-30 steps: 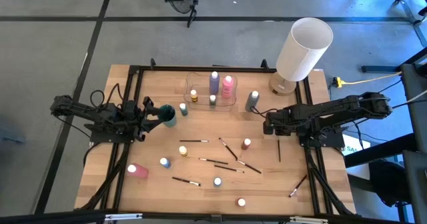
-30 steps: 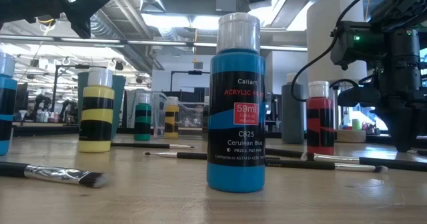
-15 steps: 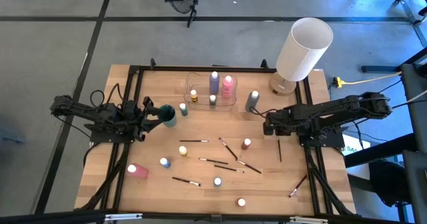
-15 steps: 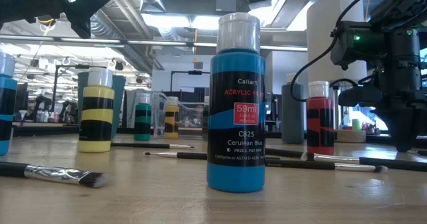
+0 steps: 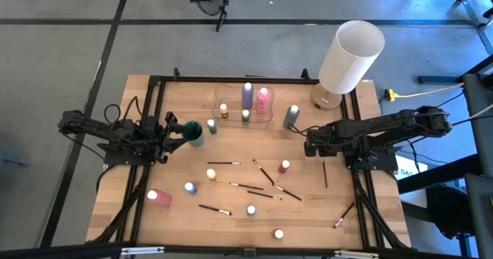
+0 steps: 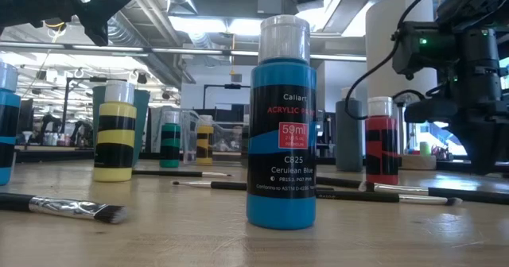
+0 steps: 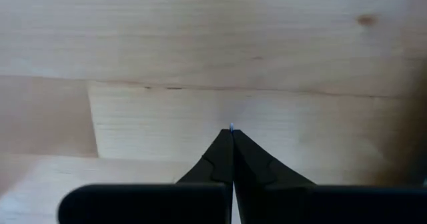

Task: Pick & Place Paint Supplies
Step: Put the black paint brush into the green cup

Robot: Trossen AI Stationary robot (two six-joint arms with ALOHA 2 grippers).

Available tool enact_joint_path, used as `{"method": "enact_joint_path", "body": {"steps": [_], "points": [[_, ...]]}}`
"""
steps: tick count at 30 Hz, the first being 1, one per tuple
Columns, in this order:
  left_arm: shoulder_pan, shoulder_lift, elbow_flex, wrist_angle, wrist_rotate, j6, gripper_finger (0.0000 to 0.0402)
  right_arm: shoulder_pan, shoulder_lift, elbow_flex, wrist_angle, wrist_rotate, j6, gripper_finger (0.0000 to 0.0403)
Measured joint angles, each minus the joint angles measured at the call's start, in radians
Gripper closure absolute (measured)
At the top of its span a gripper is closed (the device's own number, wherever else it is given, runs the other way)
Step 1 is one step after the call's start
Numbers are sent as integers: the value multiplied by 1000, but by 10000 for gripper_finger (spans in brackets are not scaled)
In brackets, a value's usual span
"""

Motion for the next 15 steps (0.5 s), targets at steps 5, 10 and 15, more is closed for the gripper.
{"method": "enact_joint_path", "body": {"steps": [5, 10, 15], "points": [[0, 0, 0, 0, 0, 0, 205, 25, 0, 13, -3, -29, -14, 403], [0, 0, 0, 0, 0, 0, 205, 71, -2, 102, -36, -29, -33, 403], [0, 0, 0, 0, 0, 0, 205, 134, -2, 239, -106, 19, -35, 403]]}}
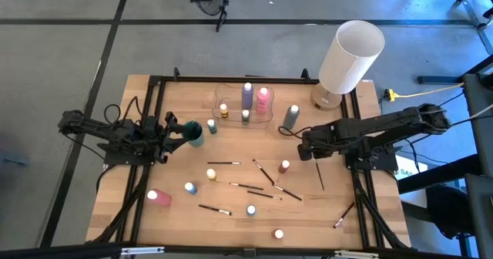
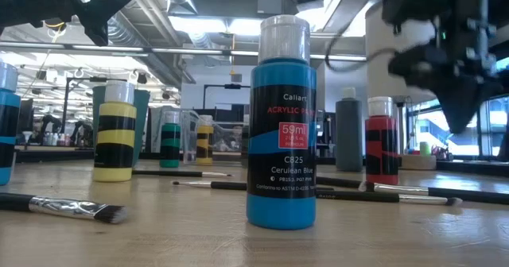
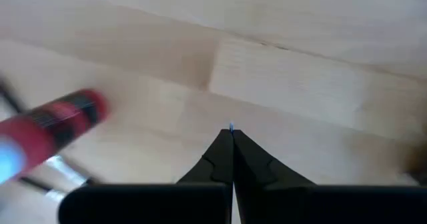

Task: Pick & Place Paint Supplies
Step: Put the black paint brush into the green cup

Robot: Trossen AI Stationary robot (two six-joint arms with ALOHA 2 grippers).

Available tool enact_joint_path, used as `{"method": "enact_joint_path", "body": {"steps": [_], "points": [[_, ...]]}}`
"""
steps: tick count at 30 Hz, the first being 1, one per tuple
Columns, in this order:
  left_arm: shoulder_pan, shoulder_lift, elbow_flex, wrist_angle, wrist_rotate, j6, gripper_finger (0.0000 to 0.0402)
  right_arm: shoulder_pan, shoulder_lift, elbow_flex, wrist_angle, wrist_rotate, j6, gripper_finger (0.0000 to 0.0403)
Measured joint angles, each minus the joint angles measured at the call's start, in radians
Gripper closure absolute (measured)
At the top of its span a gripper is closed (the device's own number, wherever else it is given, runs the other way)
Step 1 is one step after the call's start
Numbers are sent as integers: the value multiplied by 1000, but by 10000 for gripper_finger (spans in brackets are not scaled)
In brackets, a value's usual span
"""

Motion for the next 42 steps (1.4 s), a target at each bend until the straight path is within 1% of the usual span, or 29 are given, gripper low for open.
{"method": "enact_joint_path", "body": {"steps": [4, 9, 14, 20, 24, 28, 32, 39, 42], "points": [[0, 0, 0, 0, 0, 0, 205, 67, 0, 112, -42, 80, 0, 403], [0, 0, 0, 0, 0, 0, 205, 160, 0, 224, -22, 215, -29, 403], [0, 0, 0, 0, 0, 0, 205, 231, 0, 270, 109, 352, -137, 403], [0, 0, 0, 0, 0, 0, 205, 263, 8, 270, 343, 457, -371, 403], [0, 0, 0, 0, -20, 0, 205, 259, 26, 271, 509, 468, -517, 403], [0, 0, 0, 12, -21, -12, 205, 256, 61, 271, 678, 452, -689, 403], [0, 0, 0, 43, -42, -14, 206, 257, 106, 271, 814, 441, -820, 403], [1, 0, 0, 56, -99, 56, 206, 263, 184, 271, 1020, 420, -1050, 403], [1, 0, 0, 58, -96, 110, 206, 266, 219, 271, 1110, 413, -1131, 403]]}}
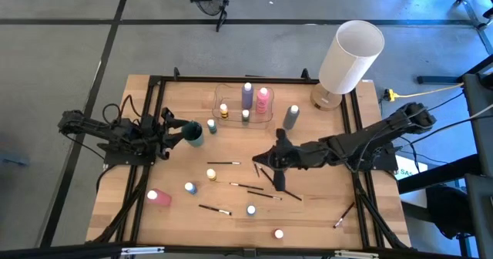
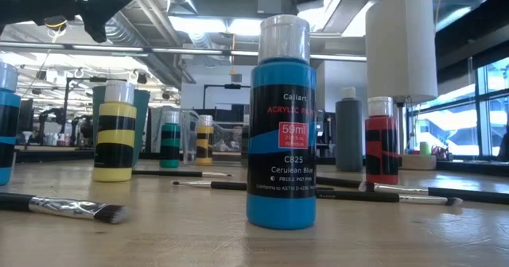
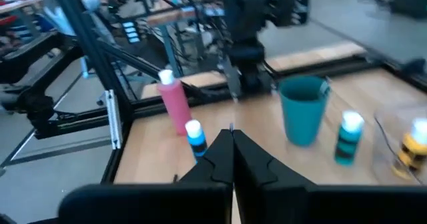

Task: Pick & Place Paint Supplies
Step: Put the black paint brush into the green cup

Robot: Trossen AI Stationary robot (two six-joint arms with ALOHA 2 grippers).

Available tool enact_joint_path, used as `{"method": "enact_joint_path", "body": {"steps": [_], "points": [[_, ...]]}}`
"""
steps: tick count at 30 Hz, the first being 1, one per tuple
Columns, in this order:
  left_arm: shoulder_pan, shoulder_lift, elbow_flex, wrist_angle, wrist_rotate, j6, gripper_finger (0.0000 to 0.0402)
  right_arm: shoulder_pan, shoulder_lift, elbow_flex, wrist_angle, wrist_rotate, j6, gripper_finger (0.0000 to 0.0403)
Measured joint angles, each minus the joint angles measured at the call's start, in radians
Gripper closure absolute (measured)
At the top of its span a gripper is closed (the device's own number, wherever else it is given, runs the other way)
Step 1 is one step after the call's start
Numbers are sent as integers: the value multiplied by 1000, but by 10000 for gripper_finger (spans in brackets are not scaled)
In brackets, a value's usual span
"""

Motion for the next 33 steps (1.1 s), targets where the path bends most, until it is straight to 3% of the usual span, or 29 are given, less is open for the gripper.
{"method": "enact_joint_path", "body": {"steps": [8, 15, 19, 24, 33], "points": [[0, 0, 0, 71, 18, -17, 206, 13, 73, 0, 140, -19, -124, 403], [0, 17, 0, 61, 312, -129, 206, 50, 142, 0, 255, -16, -181, 403], [0, 66, 0, 62, 383, -191, 206, 71, 188, 0, 337, -16, -207, 403], [-5, 197, 0, 75, 396, -241, 206, 81, 217, -1, 387, -26, -214, 403], [-81, 501, 11, 443, 362, -95, 204, 81, 218, -1, 391, -46, -221, 403]]}}
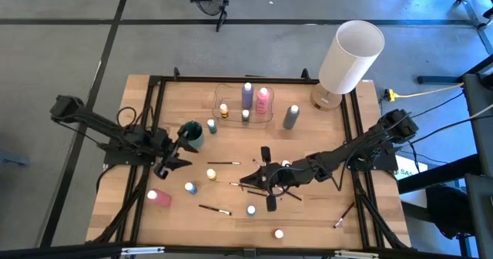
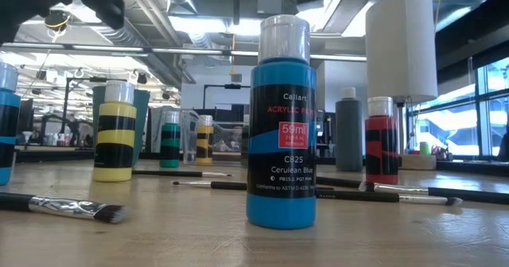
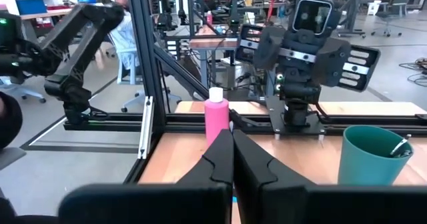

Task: Pick & Place Paint Supplies
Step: Put the black paint brush into the green cup

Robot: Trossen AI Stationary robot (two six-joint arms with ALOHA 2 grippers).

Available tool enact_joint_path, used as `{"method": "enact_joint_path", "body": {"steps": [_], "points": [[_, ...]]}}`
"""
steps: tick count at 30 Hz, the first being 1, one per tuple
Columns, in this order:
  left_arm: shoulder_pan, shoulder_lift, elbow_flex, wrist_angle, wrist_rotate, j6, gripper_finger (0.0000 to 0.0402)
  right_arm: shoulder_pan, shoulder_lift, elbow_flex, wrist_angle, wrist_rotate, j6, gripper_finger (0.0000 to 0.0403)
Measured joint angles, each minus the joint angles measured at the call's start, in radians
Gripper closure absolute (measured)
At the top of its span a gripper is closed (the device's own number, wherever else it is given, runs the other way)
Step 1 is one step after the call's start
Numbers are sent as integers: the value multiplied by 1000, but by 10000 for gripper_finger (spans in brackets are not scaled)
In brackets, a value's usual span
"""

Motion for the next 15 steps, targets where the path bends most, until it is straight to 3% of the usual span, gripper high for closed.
{"method": "enact_joint_path", "body": {"steps": [7, 15], "points": [[-38, 202, 93, 1, -14, 3, 174, 1, 0, 0, -10, 0, 0, 403], [-59, 500, 299, -1, -81, -14, 136, 1, 0, 0, -6, -33, 7, 403]]}}
